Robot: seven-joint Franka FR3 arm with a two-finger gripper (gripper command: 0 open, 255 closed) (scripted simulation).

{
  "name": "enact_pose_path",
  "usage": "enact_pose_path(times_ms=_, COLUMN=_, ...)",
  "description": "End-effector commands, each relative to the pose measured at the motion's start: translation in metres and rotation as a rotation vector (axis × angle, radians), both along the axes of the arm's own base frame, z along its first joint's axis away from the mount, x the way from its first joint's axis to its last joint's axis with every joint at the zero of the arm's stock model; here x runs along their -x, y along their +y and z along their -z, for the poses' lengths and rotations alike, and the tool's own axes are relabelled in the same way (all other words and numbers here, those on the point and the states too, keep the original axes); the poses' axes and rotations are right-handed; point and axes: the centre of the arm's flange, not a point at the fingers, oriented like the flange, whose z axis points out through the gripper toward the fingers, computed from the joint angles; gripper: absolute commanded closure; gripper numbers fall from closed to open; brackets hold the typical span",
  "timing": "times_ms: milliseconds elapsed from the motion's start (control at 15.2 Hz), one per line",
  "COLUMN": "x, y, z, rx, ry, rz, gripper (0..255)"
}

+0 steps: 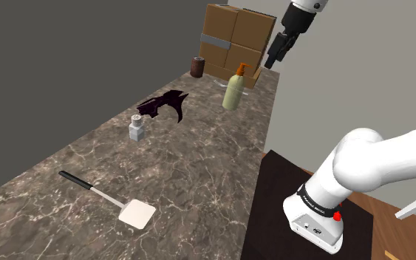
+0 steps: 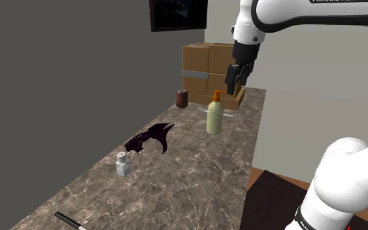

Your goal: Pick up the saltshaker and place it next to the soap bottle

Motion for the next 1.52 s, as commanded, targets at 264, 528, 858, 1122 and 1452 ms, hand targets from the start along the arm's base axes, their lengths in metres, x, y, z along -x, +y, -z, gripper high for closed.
enact_pose_path(times_ms=264, x=-0.022, y=0.030, z=0.033, rx=-0.017, ry=-0.021, rz=-0.016, gripper=0)
enact_pose_path(times_ms=528, x=-0.043, y=0.062, z=0.064, rx=-0.033, ry=-0.041, rz=-0.032, gripper=0)
enact_pose_path(times_ms=858, x=-0.071, y=0.102, z=0.103, rx=-0.054, ry=-0.067, rz=-0.053, gripper=0)
enact_pose_path(times_ms=1122, x=-0.093, y=0.136, z=0.132, rx=-0.070, ry=-0.088, rz=-0.069, gripper=0)
enact_pose_path(times_ms=1452, x=-0.120, y=0.178, z=0.168, rx=-0.091, ry=-0.114, rz=-0.089, gripper=0)
